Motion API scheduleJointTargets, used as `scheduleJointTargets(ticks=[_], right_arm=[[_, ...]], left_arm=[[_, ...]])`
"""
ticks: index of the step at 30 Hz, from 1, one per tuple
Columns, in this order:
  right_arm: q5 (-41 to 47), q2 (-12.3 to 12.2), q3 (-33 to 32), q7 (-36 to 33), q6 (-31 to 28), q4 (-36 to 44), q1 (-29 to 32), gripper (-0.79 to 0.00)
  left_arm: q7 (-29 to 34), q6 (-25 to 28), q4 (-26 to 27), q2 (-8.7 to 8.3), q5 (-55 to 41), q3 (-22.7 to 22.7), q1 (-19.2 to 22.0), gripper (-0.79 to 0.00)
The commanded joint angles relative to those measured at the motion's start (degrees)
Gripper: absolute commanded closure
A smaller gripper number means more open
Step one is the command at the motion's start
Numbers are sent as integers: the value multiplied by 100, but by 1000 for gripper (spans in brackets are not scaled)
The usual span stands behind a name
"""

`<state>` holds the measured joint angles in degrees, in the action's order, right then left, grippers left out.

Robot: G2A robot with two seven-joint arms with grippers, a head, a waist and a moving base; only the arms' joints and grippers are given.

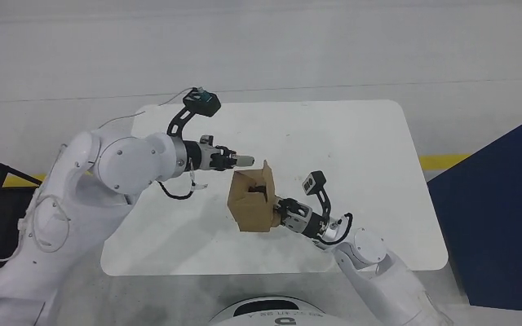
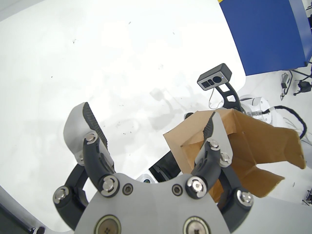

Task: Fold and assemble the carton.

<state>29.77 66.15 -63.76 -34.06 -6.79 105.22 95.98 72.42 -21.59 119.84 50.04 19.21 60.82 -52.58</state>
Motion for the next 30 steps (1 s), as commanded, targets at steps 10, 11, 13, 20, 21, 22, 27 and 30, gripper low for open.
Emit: scheduleJointTargets(ticks=[10,11,13,20,21,22,27,30], right_arm=[[5,18,83,30,60,-56,-118,0],[5,18,87,32,59,-58,-120,0],[0,19,91,48,64,-61,-121,0],[36,20,89,53,57,-70,-117,0],[41,19,88,45,53,-75,-118,0],[52,20,84,45,44,-78,-118,0],[99,17,60,21,45,-93,-129,0],[129,17,53,-6,45,-101,-146,0]], left_arm=[[658,877,320,-38,157,-245,-32,-785],[677,888,329,-33,219,-295,-5,-785],[724,946,360,-20,319,-400,54,-785],[400,1109,553,6,1260,-658,174,-785],[323,1138,581,6,1484,-700,161,-785],[251,1164,613,8,1626,-733,142,-785],[-236,1275,886,4,2309,-694,59,-785],[-442,1373,1016,-13,2682,-623,-49,-785]])
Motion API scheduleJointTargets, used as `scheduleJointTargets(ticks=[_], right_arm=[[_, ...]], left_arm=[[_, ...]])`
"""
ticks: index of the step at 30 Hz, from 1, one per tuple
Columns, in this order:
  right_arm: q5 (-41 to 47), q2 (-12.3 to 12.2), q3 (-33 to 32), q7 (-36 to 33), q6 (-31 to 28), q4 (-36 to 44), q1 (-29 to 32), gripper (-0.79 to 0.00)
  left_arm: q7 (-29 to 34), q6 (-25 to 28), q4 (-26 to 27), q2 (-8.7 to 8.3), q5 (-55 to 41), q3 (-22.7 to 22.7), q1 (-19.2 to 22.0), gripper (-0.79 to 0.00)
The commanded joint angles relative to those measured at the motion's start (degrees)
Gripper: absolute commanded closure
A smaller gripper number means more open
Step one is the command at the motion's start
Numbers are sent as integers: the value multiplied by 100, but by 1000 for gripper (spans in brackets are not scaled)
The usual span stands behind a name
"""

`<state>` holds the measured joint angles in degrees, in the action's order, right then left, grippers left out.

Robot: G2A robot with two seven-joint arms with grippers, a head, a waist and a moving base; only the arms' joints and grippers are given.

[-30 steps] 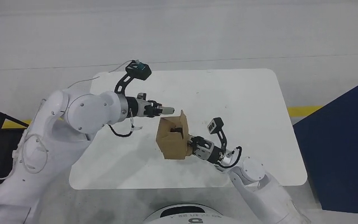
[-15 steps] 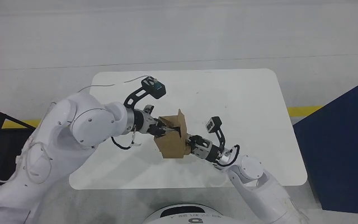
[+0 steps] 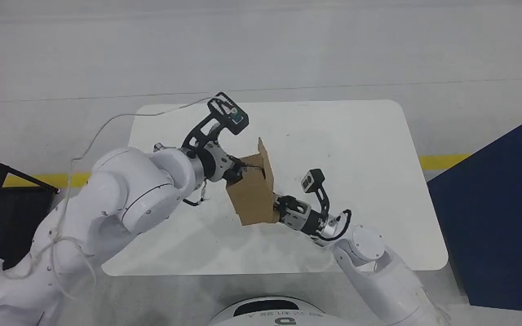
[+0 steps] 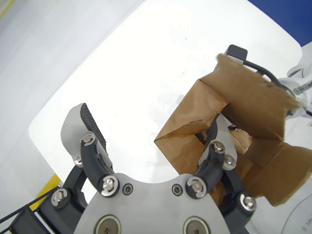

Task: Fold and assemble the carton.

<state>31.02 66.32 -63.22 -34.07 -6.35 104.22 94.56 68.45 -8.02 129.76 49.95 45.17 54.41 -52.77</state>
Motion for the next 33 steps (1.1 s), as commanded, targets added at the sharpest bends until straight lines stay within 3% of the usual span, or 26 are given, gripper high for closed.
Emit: scheduleJointTargets(ticks=[1,7,24,29,33], right_arm=[[10,1,0,-20,-3,1,-16,0],[27,1,-15,-34,2,-9,-47,0],[153,31,30,-40,2,-137,-240,0],[176,46,78,-48,66,-179,-329,0],[164,55,109,-42,96,-200,-375,0]], left_arm=[[-63,54,67,-16,263,64,-75,-785],[-233,112,184,-50,483,367,-306,-785],[-444,284,-33,-113,-757,1648,-896,-785],[142,630,-31,-116,-1951,1706,-996,-785],[371,773,-61,-113,-2049,1624,-830,-785]])
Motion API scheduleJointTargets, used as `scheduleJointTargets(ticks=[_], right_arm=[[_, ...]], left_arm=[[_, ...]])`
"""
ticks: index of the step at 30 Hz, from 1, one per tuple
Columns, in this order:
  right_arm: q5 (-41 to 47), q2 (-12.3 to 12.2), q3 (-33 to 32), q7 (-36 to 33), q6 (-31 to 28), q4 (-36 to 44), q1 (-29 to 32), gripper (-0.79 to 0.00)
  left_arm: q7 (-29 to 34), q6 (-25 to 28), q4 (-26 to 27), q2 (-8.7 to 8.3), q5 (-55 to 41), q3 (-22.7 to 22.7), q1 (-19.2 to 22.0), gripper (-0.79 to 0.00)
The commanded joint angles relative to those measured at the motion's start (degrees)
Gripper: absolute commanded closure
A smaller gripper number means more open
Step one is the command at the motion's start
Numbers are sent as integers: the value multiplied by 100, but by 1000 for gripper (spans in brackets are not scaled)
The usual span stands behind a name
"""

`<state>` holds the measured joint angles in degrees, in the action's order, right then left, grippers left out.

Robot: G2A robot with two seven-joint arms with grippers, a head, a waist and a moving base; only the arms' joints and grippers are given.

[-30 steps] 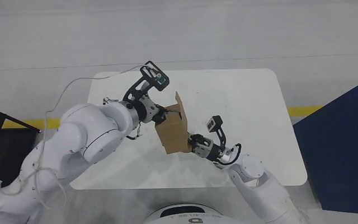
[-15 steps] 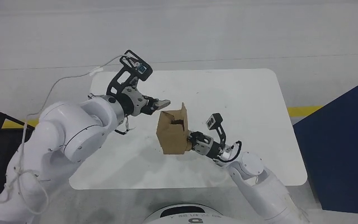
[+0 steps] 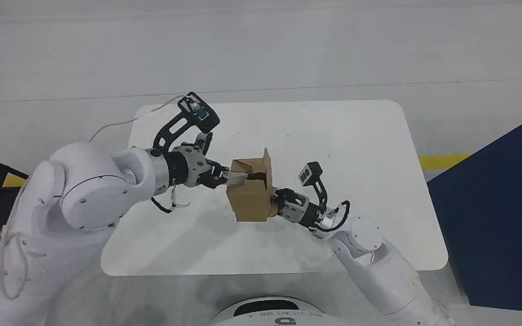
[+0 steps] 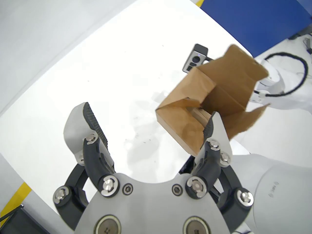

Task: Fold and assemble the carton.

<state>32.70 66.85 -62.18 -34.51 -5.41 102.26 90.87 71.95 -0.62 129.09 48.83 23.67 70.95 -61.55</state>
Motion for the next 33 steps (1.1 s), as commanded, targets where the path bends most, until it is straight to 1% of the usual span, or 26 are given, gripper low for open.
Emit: scheduleJointTargets(ticks=[1,4,6,8,15,20,23,25,31,32,33], right_arm=[[2,2,7,5,9,-7,-7,0],[15,6,14,17,31,-22,-13,0],[29,9,18,28,40,-26,-17,0],[32,11,19,31,39,-28,-18,0],[56,15,13,53,42,-32,-5,0],[54,20,24,65,50,-26,-16,0],[45,24,31,76,52,-20,-29,0],[37,26,36,77,65,-19,-37,0],[45,32,45,92,94,-14,-52,0],[45,33,45,93,99,-12,-54,0],[45,34,45,95,102,-11,-56,0]], left_arm=[[20,52,14,1,165,-62,73,-785],[-19,143,115,17,425,-252,182,-785],[16,239,230,24,938,-456,286,-785],[3,277,273,46,1172,-673,344,-785],[-8,386,379,122,1434,-1123,589,-785],[-132,451,378,163,1723,-1327,678,-785],[-153,433,336,188,1813,-1416,714,-714],[-122,433,277,202,1841,-1469,742,-628],[-50,431,156,239,1762,-1534,811,-459],[-47,433,144,243,1754,-1531,820,-391],[-49,434,135,248,1739,-1524,827,-369]])
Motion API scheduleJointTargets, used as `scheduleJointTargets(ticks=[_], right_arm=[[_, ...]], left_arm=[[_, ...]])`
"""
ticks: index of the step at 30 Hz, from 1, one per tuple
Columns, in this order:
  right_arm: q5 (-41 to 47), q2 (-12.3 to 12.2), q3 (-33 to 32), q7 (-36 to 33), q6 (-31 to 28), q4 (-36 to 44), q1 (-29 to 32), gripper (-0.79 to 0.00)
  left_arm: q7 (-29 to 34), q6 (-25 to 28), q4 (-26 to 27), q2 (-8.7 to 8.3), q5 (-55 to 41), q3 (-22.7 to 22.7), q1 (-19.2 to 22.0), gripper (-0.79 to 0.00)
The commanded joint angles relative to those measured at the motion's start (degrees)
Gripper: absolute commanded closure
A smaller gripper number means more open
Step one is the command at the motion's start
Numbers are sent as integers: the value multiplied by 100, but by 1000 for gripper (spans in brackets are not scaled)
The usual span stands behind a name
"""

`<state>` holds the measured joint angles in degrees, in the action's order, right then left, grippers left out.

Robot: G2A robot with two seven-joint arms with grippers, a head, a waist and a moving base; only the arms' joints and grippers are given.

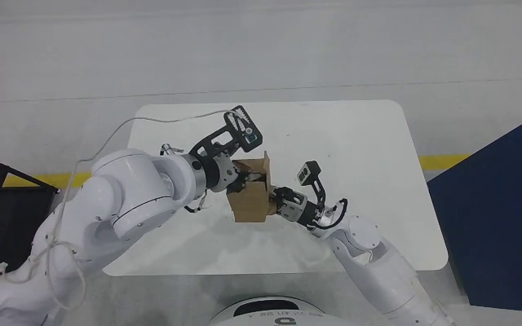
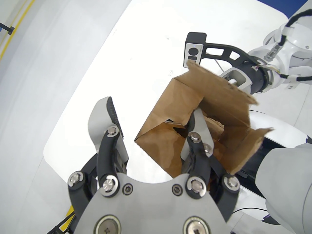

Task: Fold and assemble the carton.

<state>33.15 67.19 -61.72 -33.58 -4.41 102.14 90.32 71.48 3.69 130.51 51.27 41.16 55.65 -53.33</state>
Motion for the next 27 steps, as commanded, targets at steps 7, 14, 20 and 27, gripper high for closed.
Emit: scheduleJointTargets(ticks=[7,14,20,27], right_arm=[[9,10,13,17,0,-13,-22,0],[9,18,25,21,-5,-31,-39,0],[7,25,35,34,8,-22,-52,0],[-21,36,69,41,45,-21,-98,0]], left_arm=[[-26,-26,-33,12,-221,162,9,-203],[-91,-137,-149,7,-976,518,-71,-86],[43,-285,-601,-21,-2001,1059,-35,-200],[141,-351,-976,-36,-2737,1299,-38,-785]])
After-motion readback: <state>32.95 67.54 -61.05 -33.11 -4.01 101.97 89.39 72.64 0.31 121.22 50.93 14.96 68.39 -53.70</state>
